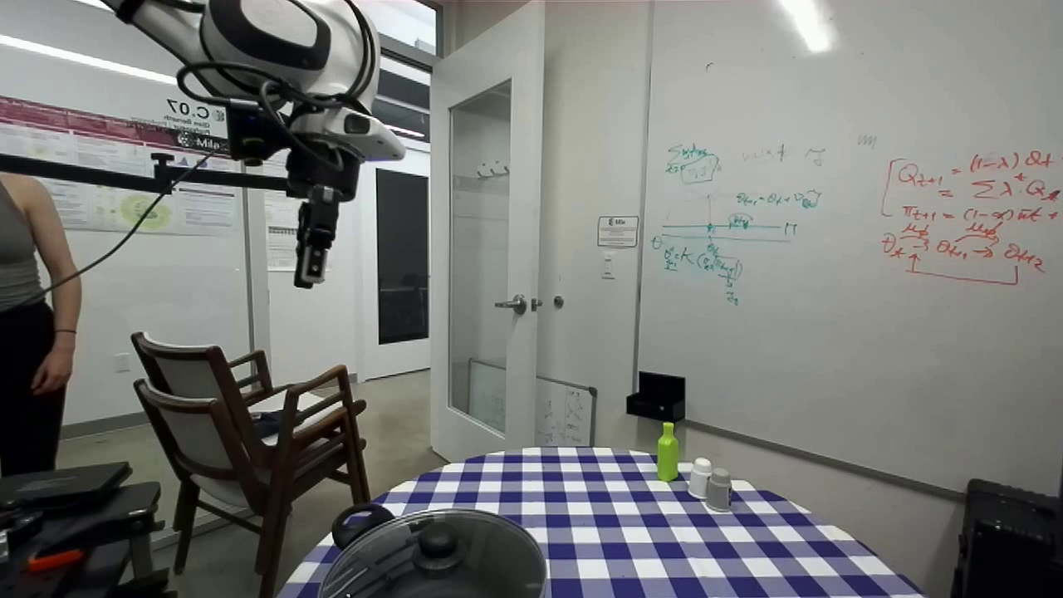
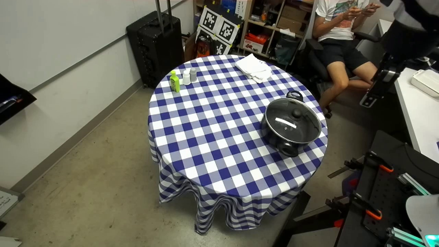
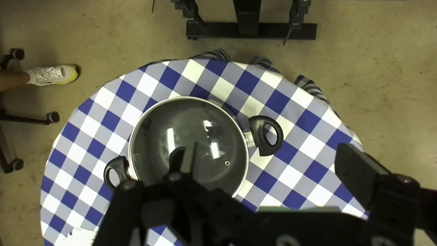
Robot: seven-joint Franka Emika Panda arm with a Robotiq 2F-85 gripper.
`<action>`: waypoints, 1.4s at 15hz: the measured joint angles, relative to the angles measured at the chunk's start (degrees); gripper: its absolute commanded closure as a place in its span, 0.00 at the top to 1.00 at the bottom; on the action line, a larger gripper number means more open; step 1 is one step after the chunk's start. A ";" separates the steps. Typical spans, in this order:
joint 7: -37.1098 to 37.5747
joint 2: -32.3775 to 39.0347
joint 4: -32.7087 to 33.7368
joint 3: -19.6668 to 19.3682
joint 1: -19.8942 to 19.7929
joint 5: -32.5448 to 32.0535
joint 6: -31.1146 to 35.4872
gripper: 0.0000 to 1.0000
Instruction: Remove the lid from the pot
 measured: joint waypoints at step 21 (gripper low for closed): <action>-3.45 30.50 3.66 -9.42 -5.74 11.98 23.79 1.00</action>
